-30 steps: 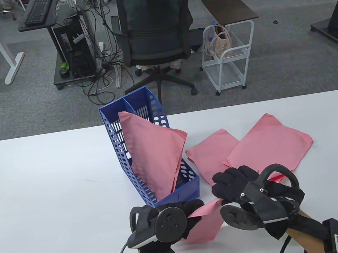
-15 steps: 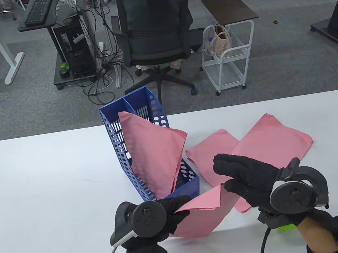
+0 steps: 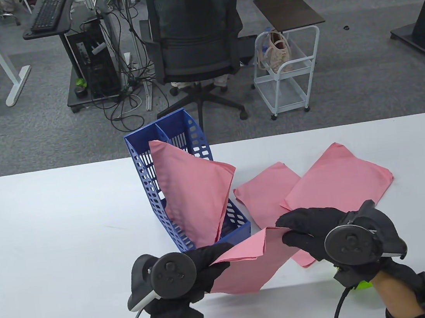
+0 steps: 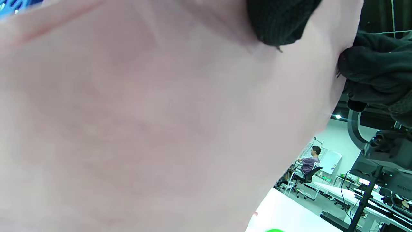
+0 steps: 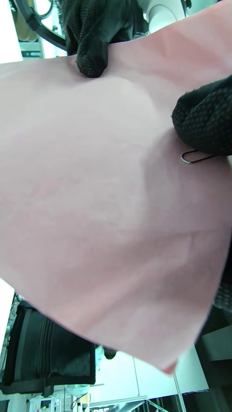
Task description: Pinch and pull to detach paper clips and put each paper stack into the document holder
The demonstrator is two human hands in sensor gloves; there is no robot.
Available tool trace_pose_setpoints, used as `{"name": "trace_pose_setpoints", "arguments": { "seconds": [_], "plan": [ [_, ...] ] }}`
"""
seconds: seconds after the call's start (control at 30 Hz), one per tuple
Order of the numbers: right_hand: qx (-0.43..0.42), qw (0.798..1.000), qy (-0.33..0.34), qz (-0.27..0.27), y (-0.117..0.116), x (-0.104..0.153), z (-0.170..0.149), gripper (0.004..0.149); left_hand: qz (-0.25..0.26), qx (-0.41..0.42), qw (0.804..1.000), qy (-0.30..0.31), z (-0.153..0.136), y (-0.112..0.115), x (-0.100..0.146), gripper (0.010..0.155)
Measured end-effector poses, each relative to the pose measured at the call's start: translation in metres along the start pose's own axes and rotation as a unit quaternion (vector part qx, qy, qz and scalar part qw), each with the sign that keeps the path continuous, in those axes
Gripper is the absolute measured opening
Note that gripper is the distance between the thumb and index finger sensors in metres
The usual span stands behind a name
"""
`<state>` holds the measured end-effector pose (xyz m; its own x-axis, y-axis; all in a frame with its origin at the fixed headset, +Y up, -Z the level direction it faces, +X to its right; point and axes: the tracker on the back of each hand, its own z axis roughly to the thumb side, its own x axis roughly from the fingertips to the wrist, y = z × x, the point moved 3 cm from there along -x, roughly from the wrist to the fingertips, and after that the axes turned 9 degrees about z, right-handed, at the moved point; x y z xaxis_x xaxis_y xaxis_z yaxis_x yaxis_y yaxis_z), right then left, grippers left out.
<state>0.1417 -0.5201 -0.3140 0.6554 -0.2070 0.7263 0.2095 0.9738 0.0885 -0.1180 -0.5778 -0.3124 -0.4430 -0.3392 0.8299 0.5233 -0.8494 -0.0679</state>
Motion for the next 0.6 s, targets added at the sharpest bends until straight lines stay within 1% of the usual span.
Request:
{"name": "trace_pose_setpoints", "arguments": {
  "seconds": [0.17, 0.3, 0.37, 0.43, 0.53, 0.6],
  "plan": [
    [0.014, 1.000, -0.004, 0.020, -0.001, 0.004, -0.002, 0.036, -0.004, -0.006, 1.000, 0.002, 0.001, 0.001, 0.000, 0.043],
    [0.032, 0.998, -0.014, 0.043, -0.002, 0.010, -0.005, 0.036, -0.016, -0.010, 1.000, 0.004, 0.002, 0.005, -0.002, 0.043],
    [0.040, 0.998, -0.022, 0.045, -0.002, 0.014, -0.008, 0.036, -0.021, -0.013, 1.000, 0.004, 0.002, 0.007, -0.002, 0.043],
    [0.039, 0.998, -0.034, 0.042, -0.001, 0.019, -0.014, 0.036, -0.023, -0.016, 1.000, 0.001, 0.002, 0.007, -0.002, 0.043],
    [0.044, 0.996, -0.077, 0.010, 0.002, 0.031, -0.030, 0.035, -0.013, -0.038, 0.999, -0.012, -0.002, 0.004, -0.001, 0.043],
    [0.034, 0.995, -0.099, 0.001, 0.000, 0.040, -0.043, 0.035, -0.001, -0.037, 0.999, -0.021, -0.006, -0.001, 0.001, 0.043]
  ]
}}
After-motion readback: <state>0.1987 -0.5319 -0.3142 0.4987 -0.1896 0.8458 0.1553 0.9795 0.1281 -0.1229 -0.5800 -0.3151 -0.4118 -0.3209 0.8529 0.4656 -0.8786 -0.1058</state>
